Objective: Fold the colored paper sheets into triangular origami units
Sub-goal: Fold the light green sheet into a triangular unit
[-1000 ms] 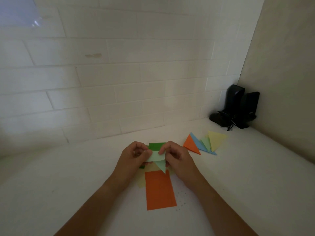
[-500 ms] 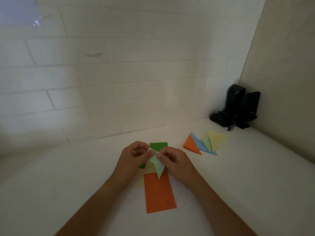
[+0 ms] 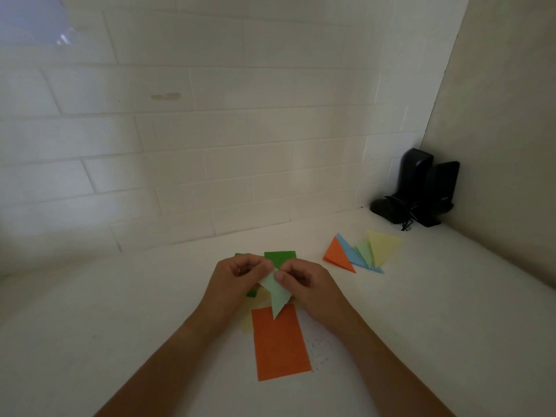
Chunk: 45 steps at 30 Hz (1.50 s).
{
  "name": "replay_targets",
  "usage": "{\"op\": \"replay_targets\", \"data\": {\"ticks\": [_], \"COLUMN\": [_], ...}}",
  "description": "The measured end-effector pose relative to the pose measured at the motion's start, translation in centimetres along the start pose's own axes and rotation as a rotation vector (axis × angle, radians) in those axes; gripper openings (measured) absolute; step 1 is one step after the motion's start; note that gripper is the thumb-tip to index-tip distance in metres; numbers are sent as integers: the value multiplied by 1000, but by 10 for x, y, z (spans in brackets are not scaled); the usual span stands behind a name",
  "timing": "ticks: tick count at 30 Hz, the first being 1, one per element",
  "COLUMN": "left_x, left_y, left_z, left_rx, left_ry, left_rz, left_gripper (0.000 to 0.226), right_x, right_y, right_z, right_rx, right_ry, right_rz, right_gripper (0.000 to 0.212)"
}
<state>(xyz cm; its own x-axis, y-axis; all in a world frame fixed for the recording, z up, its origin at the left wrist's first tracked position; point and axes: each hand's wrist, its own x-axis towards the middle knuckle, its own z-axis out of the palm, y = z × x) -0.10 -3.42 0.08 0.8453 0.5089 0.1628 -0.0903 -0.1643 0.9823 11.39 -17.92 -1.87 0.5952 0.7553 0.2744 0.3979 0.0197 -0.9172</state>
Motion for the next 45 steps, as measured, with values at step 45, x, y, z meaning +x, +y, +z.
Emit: {"op": "replay_targets", "data": {"ticks": [45], "left_x": [4], "left_y": [-9], "left_z": [2], "left_rx": [148], "left_ry": [-54], "left_rz": [32], "left_gripper": [22], "right_x": [-1], "right_y": [-1], "right_z": [-3], "right_rx": [-26], "right_ry": [-13], "right_rz": [-39], "right_gripper": [16]}}
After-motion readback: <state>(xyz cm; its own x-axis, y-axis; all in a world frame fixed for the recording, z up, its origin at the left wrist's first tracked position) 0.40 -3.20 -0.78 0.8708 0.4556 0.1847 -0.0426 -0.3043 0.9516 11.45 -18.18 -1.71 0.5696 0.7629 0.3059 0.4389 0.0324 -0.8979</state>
